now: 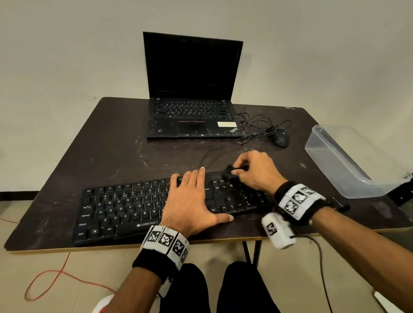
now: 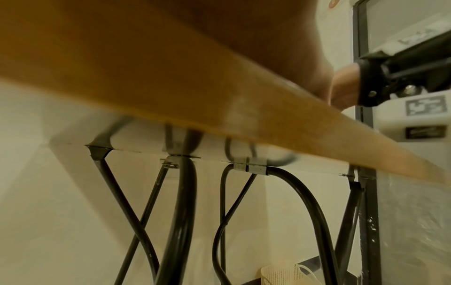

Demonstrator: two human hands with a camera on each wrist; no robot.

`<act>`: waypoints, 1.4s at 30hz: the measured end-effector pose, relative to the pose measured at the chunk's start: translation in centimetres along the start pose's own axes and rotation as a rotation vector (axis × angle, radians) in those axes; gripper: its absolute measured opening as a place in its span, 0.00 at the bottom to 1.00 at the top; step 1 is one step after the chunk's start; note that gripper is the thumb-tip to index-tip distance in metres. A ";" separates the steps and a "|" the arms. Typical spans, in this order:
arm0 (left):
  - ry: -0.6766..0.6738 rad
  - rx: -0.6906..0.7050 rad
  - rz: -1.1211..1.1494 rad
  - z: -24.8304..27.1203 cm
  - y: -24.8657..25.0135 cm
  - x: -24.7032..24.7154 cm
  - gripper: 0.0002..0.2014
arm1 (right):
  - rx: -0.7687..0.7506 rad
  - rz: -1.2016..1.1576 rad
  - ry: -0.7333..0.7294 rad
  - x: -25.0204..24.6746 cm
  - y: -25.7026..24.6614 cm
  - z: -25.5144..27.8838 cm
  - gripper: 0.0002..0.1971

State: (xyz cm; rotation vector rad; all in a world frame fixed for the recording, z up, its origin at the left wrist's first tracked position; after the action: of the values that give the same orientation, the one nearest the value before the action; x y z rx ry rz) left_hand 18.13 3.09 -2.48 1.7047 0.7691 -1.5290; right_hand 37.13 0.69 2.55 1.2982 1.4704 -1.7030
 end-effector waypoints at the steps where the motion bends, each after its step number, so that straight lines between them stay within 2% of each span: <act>1: 0.000 0.000 -0.005 0.0 0.0 0.0 0.72 | -0.044 -0.009 -0.022 0.9 -1.2 0.0 0.04; 4: 0.000 -0.008 -0.008 0.0 0.0 0.1 0.73 | -0.128 -0.004 -0.063 2.0 -2.7 -0.3 0.04; 8: -0.008 -0.012 -0.001 0.0 0.1 0.1 0.73 | -0.029 0.021 -0.012 0.5 -0.9 -1.1 0.04; 11: -0.005 -0.014 0.001 0.1 0.0 -0.1 0.72 | -0.176 0.024 -0.099 2.7 -4.6 -1.0 0.04; 13: -0.001 -0.016 0.019 0.0 0.0 0.0 0.72 | -0.222 0.028 -0.126 3.6 -6.0 -1.1 0.04; 17: -0.019 0.016 0.029 0.6 -1.0 -0.1 0.71 | -0.169 0.073 -0.112 2.9 -4.9 -1.3 0.05; 19: -0.036 0.016 0.028 1.6 -3.2 -0.7 0.70 | -0.135 0.082 -0.092 1.9 -3.5 -1.3 0.06; 24: -0.035 -0.100 -0.008 5.5 -12.7 -1.9 0.76 | -0.008 0.109 -0.016 -0.4 -0.5 -1.8 0.04; 27: -0.043 -0.099 -0.062 6.4 -14.4 -2.0 0.74 | -0.007 0.039 -0.035 0.9 -1.6 -1.7 0.03; 33: -0.037 -0.090 -0.102 6.6 -14.1 -1.8 0.72 | -0.143 -0.071 -0.139 5.1 -8.8 -2.3 0.03; 37: -0.038 -0.108 -0.120 6.6 -14.0 -1.9 0.72 | -0.196 -0.109 -0.112 5.8 -9.9 -2.1 0.04; 39: -0.026 -0.115 -0.111 6.6 -14.1 -1.9 0.72 | -0.251 -0.065 -0.126 6.2 -10.6 -1.4 0.02; 42: -0.020 -0.117 -0.110 6.7 -14.2 -1.9 0.72 | -0.307 0.028 -0.156 5.9 -11.3 -0.4 0.04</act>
State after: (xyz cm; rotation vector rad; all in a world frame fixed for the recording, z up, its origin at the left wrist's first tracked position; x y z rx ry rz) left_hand 2.57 5.79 -2.56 1.5822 0.9368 -1.5401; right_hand 25.20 5.10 2.11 0.9963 1.5409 -1.4554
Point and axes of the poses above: each hand's wrist, its own z-axis away from the middle knuckle, its own x-axis out of the palm, y = z × x, the point moved 7 cm from there along -z, towards the middle knuckle, and after that the axes turned 8 degrees about -x, right-handed, at the moved point
